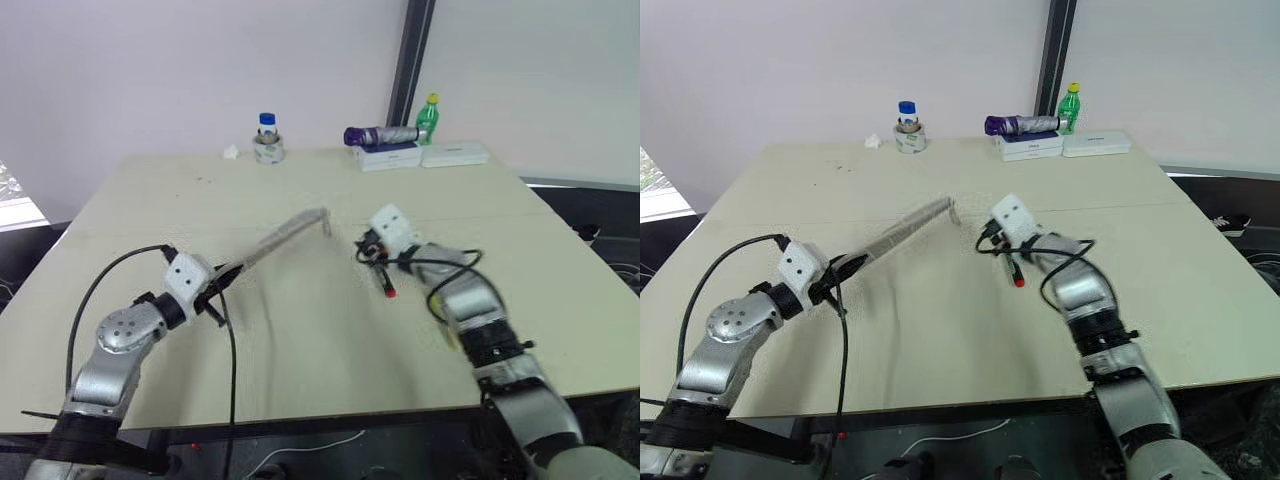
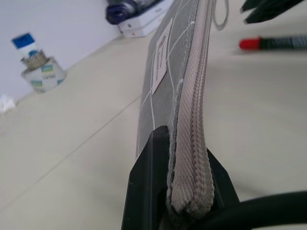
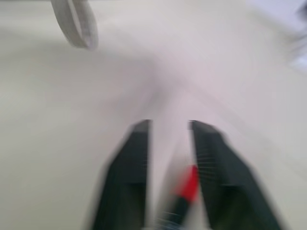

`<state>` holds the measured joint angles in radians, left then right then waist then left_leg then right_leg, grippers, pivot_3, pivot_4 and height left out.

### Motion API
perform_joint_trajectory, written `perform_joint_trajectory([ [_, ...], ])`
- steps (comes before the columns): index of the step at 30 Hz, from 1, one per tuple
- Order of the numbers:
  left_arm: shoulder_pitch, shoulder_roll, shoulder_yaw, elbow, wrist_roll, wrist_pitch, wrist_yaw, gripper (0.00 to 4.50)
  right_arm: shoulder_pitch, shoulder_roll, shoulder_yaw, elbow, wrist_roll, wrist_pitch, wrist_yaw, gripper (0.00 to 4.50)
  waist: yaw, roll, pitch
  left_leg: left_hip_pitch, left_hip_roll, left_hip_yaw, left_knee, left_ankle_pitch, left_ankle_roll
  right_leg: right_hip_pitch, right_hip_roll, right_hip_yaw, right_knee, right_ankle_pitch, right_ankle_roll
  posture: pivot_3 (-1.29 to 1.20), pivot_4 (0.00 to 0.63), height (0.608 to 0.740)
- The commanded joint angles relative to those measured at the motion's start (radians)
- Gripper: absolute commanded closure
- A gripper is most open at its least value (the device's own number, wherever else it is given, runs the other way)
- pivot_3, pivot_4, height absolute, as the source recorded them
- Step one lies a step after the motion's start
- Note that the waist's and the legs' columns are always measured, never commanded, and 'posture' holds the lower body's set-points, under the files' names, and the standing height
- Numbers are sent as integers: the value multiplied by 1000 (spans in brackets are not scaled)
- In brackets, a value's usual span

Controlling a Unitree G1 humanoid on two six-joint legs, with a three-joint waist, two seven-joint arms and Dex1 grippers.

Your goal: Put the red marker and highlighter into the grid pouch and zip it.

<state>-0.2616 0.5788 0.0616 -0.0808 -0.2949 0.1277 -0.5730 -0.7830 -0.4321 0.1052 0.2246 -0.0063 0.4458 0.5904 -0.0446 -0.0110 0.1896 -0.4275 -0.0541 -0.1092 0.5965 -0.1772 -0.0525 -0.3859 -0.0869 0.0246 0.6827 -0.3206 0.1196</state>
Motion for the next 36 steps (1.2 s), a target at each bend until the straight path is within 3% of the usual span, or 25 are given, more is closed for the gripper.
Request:
perform_joint_trajectory([
  [1,13,-23,23,-110,-20,91,52,4500,24,-17,-46,-111,66,38,45,909,-3,0,0,0,0,0,0,0,0,0,1,0,0,0,0,0,150,740],
  [3,19,-44,19,-141,-17,128,68,4500,34,-19,-77,-159,110,76,61,66,-4,0,0,0,0,0,0,0,0,0,1,0,0,0,0,0,150,740],
  [10,19,-76,-20,-196,5,172,52,4500,40,5,-53,-224,154,135,62,66,3,0,0,0,0,0,0,0,0,0,0,1,0,0,0,0,150,740],
  [19,27,-68,-46,-217,26,163,9,4500,-25,74,-40,-100,130,130,-25,66,3,0,0,0,0,1,0,0,0,0,0,1,-1,0,-1,0,150,740],
  [22,30,-69,-43,-221,32,164,7,4500,-29,78,-39,-92,141,135,-20,893,3,0,0,0,0,1,0,0,0,0,0,1,-1,0,-1,0,150,740],
  [29,25,-78,-47,-219,50,163,14,4500,-10,100,-1,-162,158,180,3,4473,1,0,0,0,0,0,0,0,0,0,0,0,-1,0,-1,0,150,740],
  [36,-3,-105,-77,-192,98,155,39,4500,27,157,147,-308,146,238,27,4473,2,0,0,0,0,0,0,0,0,0,0,1,-1,0,-1,0,150,740],
])
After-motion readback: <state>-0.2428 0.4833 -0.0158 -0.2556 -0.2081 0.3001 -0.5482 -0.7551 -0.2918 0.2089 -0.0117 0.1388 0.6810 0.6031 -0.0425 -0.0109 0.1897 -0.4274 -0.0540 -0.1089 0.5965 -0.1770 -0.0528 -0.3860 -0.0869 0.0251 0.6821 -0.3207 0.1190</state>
